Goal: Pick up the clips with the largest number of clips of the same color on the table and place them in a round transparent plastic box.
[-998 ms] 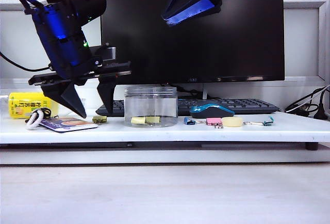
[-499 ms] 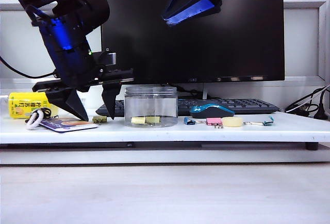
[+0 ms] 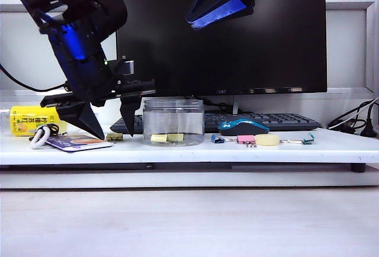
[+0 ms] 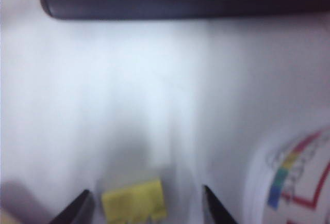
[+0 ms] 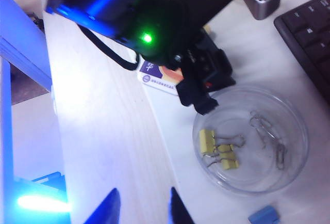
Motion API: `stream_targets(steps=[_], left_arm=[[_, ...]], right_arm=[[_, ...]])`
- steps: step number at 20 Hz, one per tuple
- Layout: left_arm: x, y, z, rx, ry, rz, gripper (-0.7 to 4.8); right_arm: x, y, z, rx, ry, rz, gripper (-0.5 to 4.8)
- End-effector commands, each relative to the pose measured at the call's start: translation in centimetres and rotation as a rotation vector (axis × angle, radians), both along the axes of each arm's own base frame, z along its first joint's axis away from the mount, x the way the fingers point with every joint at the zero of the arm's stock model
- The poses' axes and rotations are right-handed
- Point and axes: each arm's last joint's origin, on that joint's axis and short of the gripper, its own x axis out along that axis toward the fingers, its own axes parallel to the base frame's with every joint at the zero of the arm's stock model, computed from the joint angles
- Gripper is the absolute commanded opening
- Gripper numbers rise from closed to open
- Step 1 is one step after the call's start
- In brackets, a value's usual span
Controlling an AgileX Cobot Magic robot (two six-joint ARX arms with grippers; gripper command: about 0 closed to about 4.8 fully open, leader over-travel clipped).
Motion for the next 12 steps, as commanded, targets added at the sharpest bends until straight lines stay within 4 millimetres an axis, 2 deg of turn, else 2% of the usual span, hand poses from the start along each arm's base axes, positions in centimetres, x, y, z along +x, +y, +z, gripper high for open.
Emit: stream_targets(steps=[1,3,8,12], left_arm=[[0.18,-0.11,-0.66,0.009,0.013,0.005,2.77],[0.19,-0.11,-0.71,0.01,0.015,0.005,2.75],[0.19,-0.11,-0.71,0.01,0.015,0.005,1.92],[0.19,-0.11,-0.71,0.011,0.015,0.005,1.82]], right_arm=[[-0.1,-0.02,0.27,0.012,-0.005,0.003,1.26],[-0.1,-0.02,0.27,0.012,-0.004,0.004,1.26],[-0.1,-0.02,0.27,0.012,-0.004,0.003,1.26],[-0.1,-0.02,0.27,0.012,-0.004,0.003,1.26]])
